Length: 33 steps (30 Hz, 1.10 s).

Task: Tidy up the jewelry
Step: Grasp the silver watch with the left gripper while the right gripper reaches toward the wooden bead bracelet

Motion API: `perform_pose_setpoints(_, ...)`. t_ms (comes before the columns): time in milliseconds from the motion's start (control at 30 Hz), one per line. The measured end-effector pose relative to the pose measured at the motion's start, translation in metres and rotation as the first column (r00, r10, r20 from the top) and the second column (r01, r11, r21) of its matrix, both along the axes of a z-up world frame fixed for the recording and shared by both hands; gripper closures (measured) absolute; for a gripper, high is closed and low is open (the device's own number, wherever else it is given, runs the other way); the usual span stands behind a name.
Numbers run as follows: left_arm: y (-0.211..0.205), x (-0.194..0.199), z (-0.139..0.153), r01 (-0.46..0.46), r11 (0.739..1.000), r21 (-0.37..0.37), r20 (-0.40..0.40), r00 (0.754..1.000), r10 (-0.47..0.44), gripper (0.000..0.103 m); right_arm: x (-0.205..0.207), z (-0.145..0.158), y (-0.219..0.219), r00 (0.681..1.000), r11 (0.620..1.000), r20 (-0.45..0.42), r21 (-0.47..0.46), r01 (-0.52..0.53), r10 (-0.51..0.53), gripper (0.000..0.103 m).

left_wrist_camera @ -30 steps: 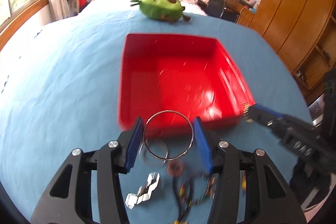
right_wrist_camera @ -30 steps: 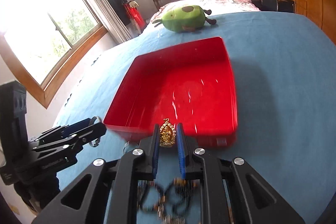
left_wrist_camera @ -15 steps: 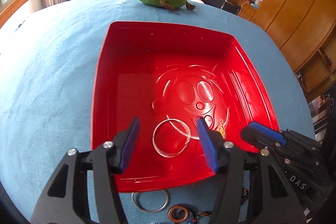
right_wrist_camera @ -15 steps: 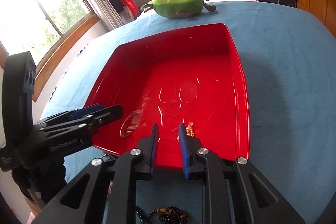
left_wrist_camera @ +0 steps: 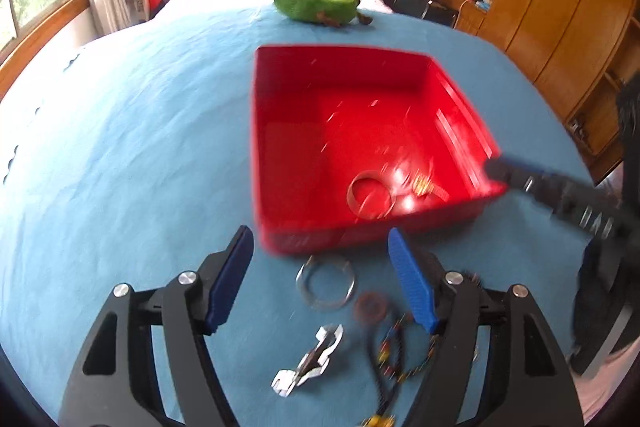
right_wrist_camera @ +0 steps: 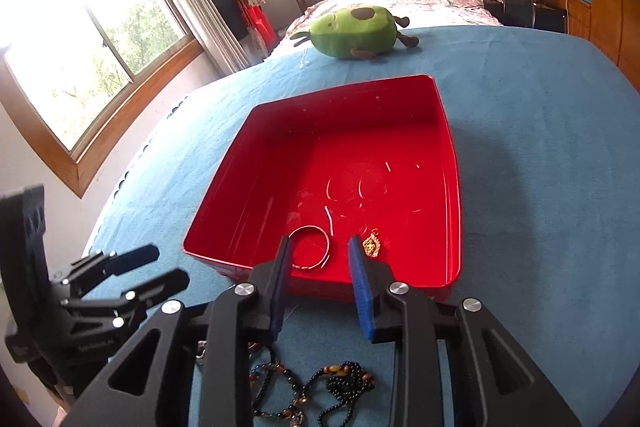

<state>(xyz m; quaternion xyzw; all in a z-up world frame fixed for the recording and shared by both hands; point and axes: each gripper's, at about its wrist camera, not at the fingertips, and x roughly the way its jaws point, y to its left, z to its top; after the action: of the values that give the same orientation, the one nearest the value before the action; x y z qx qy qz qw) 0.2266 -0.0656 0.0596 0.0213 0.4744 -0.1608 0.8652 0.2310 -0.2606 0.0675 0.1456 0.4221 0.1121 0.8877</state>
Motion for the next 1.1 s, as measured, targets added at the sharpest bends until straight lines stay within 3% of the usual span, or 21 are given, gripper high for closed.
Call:
perform_pose_setpoints(200,0.025,-0.032,-0.022,0.019,0.999,0.032,-0.031,0.999,-0.018,0.026,-0.021,-0.007,0.004,0.998,1.0,-0.047,0.012,-0.028,0.028,0.07)
perform_pose_setpoints(333,0.031,-0.043,-0.039,0.052,0.999,-0.004,-0.065,0.997,-0.052,0.025,-0.045,-0.02,-0.001,0.996,0.999,-0.083,0.015,-0.034,0.036,0.069)
perform_pose_setpoints(533,0.026,-0.051,-0.063,0.092,0.996,0.014,-0.105,0.99,-0.09,0.025,-0.073,-0.039,-0.014,0.995,0.999,-0.094,0.038,-0.008,0.012,0.064)
perform_pose_setpoints(767,0.026,-0.05,-0.071,0.091,0.994,0.055,-0.092,0.992,-0.086,0.025,-0.086,-0.052,-0.017,0.995,0.998,-0.102,0.058,-0.015,0.021,0.063)
perform_pose_setpoints(1100,0.024,-0.044,-0.086,0.069,0.995,0.069,-0.094,0.994,-0.063,0.029,-0.102,-0.065,-0.013,0.994,0.999,-0.113,-0.044,0.003,-0.008,0.055)
